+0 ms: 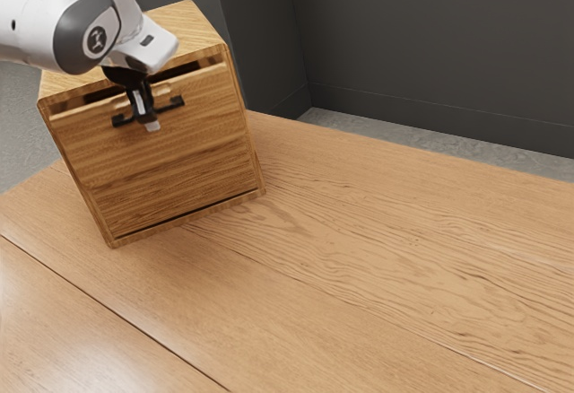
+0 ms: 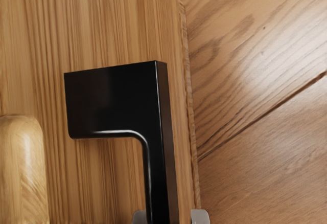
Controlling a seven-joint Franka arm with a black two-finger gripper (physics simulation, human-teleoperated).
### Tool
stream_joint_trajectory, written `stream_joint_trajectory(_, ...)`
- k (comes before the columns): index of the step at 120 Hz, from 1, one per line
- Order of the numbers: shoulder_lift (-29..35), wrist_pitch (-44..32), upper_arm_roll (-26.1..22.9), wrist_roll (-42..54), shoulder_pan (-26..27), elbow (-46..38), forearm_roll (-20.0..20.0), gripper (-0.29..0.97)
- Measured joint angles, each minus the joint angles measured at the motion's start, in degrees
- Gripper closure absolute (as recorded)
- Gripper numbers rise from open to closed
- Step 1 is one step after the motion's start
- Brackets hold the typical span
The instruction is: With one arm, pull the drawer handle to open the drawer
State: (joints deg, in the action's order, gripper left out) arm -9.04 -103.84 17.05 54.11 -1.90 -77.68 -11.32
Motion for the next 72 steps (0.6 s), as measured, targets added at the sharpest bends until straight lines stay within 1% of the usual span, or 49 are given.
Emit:
stream_joint_trajectory(16, 3.79, -1.67, 0.42, -0.15, 2.53, -3.58, -0.5, 0.77)
stream_joint_trajectory(26, 5.63, -2.32, 0.22, -0.25, 3.19, -5.58, -0.59, 0.75)
stream_joint_trajectory(47, 7.27, -2.9, 0.27, -0.36, 3.95, -8.75, -0.38, 0.69)
stream_joint_trajectory(59, 9.1, -2.99, 0.41, -0.38, 4.9, -10.84, -0.34, 0.69)
stream_joint_trajectory(66, 9.77, -3.05, -0.67, -0.39, 4.19, -11.58, -0.31, 0.69)
stream_joint_trajectory(72, 10.18, -3.09, -0.3, -0.4, 4.77, -12.03, -0.31, 0.69)
